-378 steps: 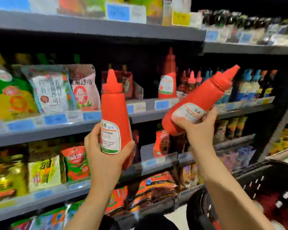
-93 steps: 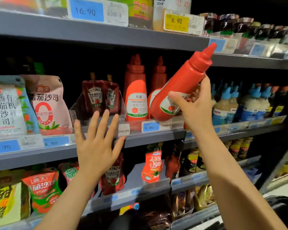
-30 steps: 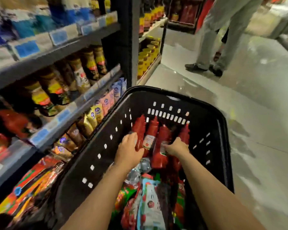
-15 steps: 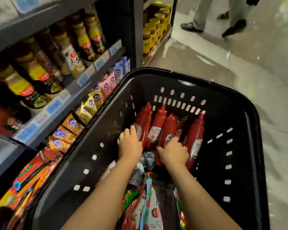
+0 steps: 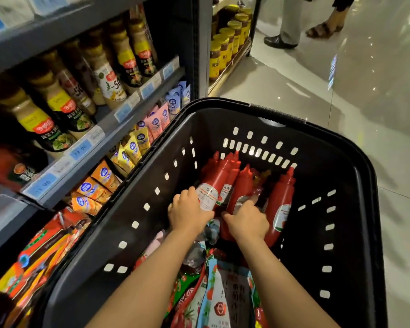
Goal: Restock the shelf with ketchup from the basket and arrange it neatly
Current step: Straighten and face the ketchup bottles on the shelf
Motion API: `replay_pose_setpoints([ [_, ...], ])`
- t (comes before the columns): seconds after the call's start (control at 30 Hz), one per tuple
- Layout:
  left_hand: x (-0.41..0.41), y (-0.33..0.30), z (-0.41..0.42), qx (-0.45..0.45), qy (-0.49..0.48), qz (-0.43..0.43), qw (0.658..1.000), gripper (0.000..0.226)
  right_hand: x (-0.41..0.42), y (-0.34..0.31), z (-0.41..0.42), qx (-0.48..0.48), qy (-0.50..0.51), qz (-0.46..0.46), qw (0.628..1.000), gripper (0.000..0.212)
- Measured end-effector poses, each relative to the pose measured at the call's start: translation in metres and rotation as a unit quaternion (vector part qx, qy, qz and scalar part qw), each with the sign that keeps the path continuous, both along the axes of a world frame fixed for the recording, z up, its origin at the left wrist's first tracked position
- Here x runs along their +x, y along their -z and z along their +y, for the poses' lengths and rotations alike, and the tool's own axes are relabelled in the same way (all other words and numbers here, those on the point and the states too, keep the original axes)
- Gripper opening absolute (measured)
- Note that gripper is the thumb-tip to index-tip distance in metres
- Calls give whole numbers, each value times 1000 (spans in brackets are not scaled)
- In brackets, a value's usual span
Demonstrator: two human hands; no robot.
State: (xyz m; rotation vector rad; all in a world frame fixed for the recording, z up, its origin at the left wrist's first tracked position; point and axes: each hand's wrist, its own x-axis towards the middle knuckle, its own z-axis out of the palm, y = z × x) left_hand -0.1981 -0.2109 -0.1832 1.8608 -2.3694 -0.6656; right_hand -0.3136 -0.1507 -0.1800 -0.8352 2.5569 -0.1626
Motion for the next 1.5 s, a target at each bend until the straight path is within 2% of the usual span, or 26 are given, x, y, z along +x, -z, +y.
replay_pose_setpoints([
  [0.23,17,-63,15,-50,-6,155,987,62,0,-3,1,-8,9,-12,1000,79],
  [0.43,64,-127,43,-159,-33,248,955,81,-3,-12,-2,0,26,-77,997,57],
  [0.57,103,-146,63,-211,-75,331,917,82,0,-26,2,-71,54,-127,988,71],
  [0.73,124,-165,68,-259,-103,388,878,76,20,-69,2,-238,8,-138,961,79],
  [0.83,137,-180,75,-289,-95,429,850,71,35,-107,4,-343,-27,-142,928,78],
  [0.9,150,-191,77,-330,-99,421,839,73,49,-134,8,-406,-43,-152,900,83],
  [1.07,197,-212,81,-415,-138,411,800,80,98,-199,10,-524,-104,-250,807,92],
  [1.13,221,-220,87,-459,-172,398,776,81,128,-222,6,-551,-136,-282,773,92],
  [1.27,278,-240,102,-490,-242,403,734,80,200,-263,-5,-581,-202,-359,701,89],
  [1.5,389,-268,127,-624,-307,267,667,75,321,-309,-17,-623,-290,-425,589,85],
])
